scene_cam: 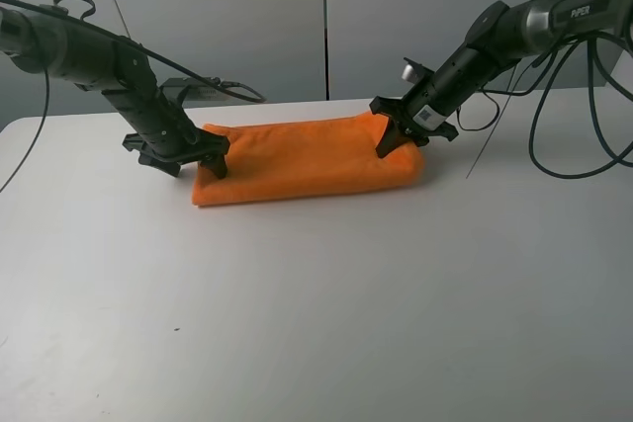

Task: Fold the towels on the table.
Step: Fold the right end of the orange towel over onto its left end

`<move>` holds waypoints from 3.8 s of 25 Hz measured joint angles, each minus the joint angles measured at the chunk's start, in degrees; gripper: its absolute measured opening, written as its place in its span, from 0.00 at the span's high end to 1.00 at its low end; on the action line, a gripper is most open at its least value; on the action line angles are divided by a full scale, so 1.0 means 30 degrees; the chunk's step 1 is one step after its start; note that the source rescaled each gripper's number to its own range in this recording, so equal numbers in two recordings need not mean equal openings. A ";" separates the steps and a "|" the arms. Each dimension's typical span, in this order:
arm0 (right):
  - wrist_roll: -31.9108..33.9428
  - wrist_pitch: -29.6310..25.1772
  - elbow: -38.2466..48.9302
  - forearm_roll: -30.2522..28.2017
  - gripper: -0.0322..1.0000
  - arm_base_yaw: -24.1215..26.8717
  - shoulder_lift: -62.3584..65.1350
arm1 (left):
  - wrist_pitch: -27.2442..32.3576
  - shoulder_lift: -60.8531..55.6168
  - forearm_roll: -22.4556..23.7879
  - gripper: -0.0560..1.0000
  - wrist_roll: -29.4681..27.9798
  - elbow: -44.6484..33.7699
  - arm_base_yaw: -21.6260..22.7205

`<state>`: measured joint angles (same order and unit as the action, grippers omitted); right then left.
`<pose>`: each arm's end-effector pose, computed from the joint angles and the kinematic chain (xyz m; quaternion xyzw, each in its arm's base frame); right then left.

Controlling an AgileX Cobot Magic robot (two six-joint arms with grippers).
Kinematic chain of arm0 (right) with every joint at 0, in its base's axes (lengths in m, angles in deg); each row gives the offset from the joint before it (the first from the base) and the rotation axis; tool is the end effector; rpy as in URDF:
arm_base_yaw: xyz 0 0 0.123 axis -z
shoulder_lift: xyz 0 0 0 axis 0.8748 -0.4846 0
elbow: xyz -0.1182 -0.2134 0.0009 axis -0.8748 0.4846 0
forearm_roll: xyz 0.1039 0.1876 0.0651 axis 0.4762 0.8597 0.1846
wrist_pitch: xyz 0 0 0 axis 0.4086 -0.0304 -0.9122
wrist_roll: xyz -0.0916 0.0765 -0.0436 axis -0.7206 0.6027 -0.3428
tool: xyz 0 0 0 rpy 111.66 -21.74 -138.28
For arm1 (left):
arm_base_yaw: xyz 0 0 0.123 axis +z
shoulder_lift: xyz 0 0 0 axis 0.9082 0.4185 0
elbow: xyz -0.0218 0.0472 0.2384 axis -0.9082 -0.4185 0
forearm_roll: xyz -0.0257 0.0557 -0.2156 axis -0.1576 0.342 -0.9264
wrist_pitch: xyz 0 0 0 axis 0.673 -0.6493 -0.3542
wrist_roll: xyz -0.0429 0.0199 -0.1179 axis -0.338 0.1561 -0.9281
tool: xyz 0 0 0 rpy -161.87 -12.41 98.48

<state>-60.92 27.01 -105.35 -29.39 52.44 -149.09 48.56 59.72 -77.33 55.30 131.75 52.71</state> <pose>0.4084 0.1288 0.0388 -0.0889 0.9566 0.2747 0.0396 0.3901 -0.0960 0.0417 0.0801 0.9859 -0.0543 0.1366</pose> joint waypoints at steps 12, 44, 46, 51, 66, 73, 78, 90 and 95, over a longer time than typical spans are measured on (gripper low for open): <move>0.2320 -0.2347 0.0025 0.1347 0.94 -0.0289 0.0922 | 0.0104 0.0147 0.0451 0.00 0.0332 0.0072 0.0000; 0.4040 0.2005 0.0042 1.0900 0.94 -0.5132 0.0896 | 0.0138 0.0181 0.0536 0.00 0.0727 0.0072 0.0000; 0.4077 0.2199 0.0042 1.1066 0.94 -0.5328 0.0671 | 0.0138 0.0173 0.0498 0.00 0.0752 0.0072 0.0000; 0.4077 0.2394 0.0042 1.1372 0.94 -0.5478 -0.0085 | 0.0138 0.0173 0.0498 0.00 0.0785 0.0072 0.0000; 0.3510 0.3669 0.0042 1.0300 0.94 -0.5691 -0.0377 | 0.0030 0.0135 0.0498 0.00 0.0829 0.0072 0.0000; 0.3363 0.3745 0.0042 1.0261 0.94 -0.5691 -0.0377 | 0.0840 -0.0994 0.1678 0.00 0.0829 -0.0154 0.0000; 0.3186 0.3745 0.0042 1.0279 0.94 -0.5691 -0.0377 | 0.1467 -0.2932 0.2201 0.00 0.0829 -0.0233 0.0216; 0.1641 0.2654 0.0042 1.2155 0.59 -0.5691 -0.0329 | 0.2114 -0.8098 0.2551 0.00 0.0373 -0.0233 0.2139; 0.0730 0.1968 0.0042 1.4232 0.30 -0.5729 0.0252 | 0.2393 -0.9212 0.2392 0.00 0.0343 -0.0233 0.2706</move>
<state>-58.73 32.91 -105.23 13.31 35.25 -148.33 55.74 32.08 -70.15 56.33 131.05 60.83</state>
